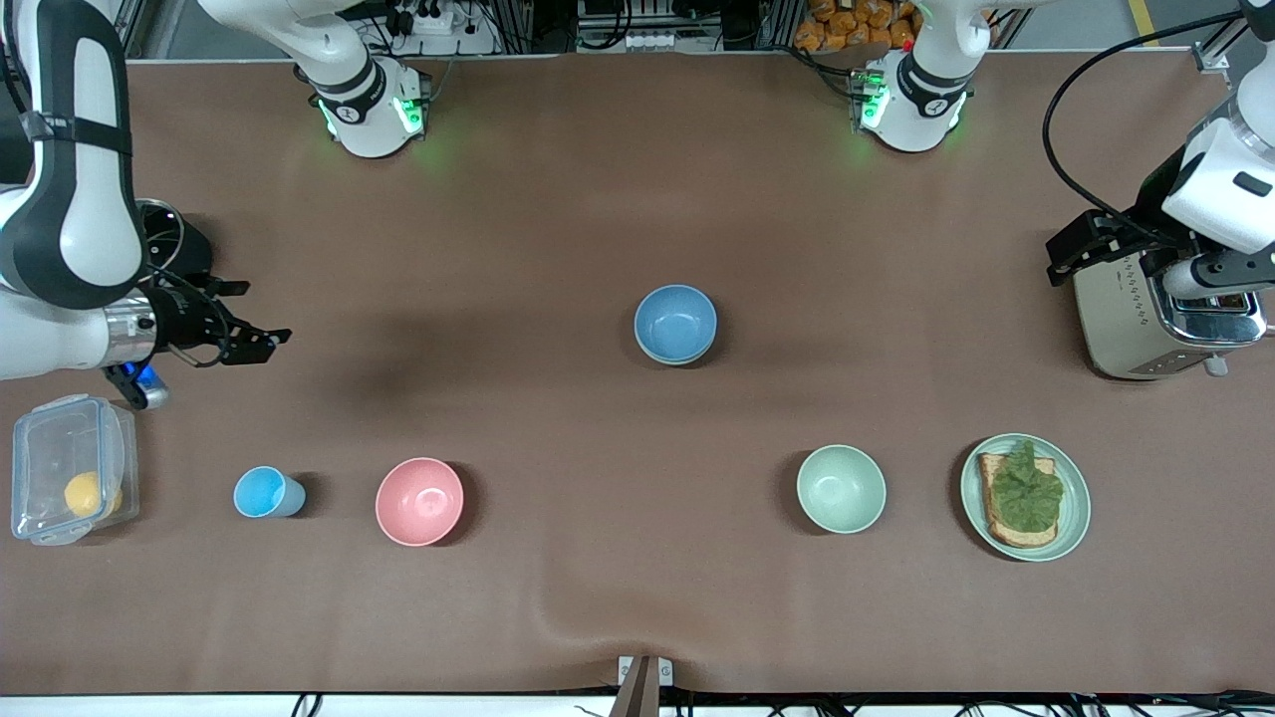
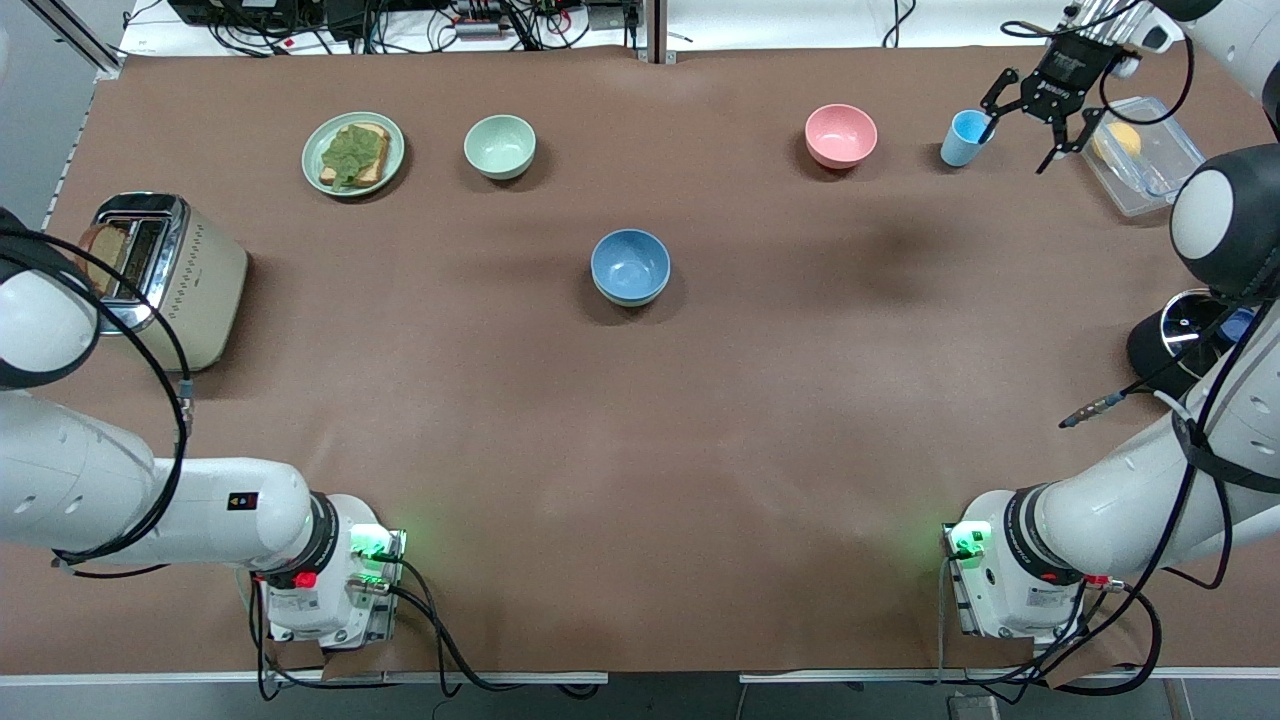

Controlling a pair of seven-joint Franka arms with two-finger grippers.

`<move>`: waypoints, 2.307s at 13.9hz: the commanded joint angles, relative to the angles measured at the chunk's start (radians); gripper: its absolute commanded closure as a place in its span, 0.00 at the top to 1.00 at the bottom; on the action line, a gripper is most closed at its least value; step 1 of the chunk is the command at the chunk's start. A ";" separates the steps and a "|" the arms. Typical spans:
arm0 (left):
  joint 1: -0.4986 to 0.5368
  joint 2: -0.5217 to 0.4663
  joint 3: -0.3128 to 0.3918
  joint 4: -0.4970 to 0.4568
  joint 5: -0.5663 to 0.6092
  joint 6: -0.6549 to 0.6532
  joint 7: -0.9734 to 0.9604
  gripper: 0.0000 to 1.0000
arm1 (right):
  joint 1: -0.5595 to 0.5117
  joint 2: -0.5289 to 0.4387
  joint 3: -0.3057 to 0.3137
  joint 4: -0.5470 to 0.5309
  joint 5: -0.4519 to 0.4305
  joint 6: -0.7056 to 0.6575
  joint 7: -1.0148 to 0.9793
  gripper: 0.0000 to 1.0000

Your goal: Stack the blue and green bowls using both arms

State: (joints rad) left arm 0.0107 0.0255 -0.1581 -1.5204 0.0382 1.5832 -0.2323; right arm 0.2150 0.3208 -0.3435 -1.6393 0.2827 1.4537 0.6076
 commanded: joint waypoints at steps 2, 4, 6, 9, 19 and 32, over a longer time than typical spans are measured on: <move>-0.006 -0.033 0.012 -0.003 -0.026 -0.034 0.027 1.00 | -0.104 -0.029 0.121 0.045 -0.080 -0.001 -0.142 1.00; -0.005 -0.045 0.014 -0.012 -0.032 -0.034 0.028 1.00 | -0.162 -0.057 0.179 0.061 -0.088 -0.001 -0.241 1.00; -0.005 -0.049 0.014 -0.014 -0.034 -0.051 0.028 1.00 | -0.232 -0.087 0.283 0.078 -0.127 -0.003 -0.233 1.00; -0.005 -0.058 0.014 -0.024 -0.035 -0.052 0.030 1.00 | -0.305 -0.149 0.397 0.099 -0.191 0.062 -0.233 1.00; -0.005 -0.104 0.014 -0.079 -0.054 -0.051 0.042 1.00 | -0.298 -0.230 0.417 0.093 -0.206 0.197 -0.247 1.00; -0.006 -0.128 0.014 -0.110 -0.054 -0.046 0.042 1.00 | -0.264 -0.273 0.422 0.055 -0.307 0.188 -0.500 1.00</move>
State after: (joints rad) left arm 0.0101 -0.0742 -0.1546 -1.6057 0.0040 1.5341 -0.2178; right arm -0.0375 0.0812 0.0739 -1.5516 -0.0051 1.6403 0.1363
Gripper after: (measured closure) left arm 0.000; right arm 0.000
